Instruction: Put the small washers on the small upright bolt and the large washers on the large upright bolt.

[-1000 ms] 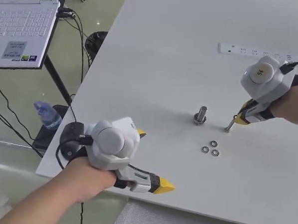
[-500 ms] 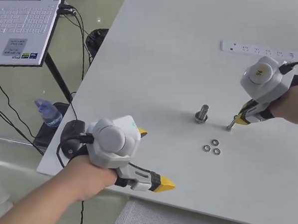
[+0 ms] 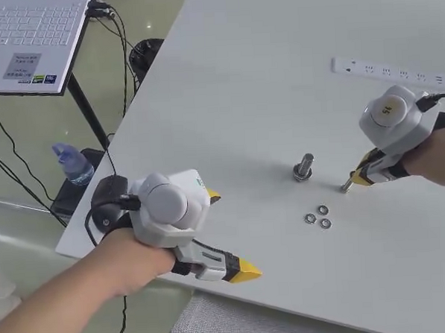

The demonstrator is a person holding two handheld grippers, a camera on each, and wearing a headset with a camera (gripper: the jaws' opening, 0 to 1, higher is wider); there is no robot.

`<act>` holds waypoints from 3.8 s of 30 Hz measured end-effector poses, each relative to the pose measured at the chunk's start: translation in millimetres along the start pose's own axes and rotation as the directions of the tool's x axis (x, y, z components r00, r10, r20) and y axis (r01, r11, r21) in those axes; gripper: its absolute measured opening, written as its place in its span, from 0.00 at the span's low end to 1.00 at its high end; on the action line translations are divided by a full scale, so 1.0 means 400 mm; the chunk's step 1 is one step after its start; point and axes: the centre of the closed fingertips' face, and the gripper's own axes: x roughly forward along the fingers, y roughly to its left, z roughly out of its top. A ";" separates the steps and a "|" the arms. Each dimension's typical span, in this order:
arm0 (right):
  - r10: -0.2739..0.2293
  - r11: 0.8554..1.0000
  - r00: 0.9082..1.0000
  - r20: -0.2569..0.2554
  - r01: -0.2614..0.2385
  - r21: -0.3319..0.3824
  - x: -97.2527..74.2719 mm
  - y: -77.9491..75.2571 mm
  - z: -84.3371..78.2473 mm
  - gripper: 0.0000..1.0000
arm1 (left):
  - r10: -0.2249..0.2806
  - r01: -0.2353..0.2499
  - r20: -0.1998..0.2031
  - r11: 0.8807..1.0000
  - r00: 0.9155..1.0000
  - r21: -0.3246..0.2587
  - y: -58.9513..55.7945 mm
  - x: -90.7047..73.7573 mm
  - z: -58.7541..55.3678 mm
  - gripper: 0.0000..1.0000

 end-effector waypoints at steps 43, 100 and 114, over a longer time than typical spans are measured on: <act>0.011 1.000 0.999 -0.036 -0.012 -0.012 0.100 0.011 -0.035 0.13 | 0.004 -0.004 0.004 1.000 1.000 -0.024 0.020 -0.001 -0.004 0.83; 0.035 0.999 0.998 -0.048 -0.036 -0.030 0.062 0.002 -0.036 0.28 | 0.007 -0.006 0.016 1.000 1.000 -0.008 0.017 -0.003 0.010 0.83; 0.025 0.999 0.999 -0.025 -0.026 -0.036 0.002 -0.003 -0.014 0.30 | 0.011 -0.011 0.025 1.000 1.000 0.009 0.019 -0.006 0.031 0.87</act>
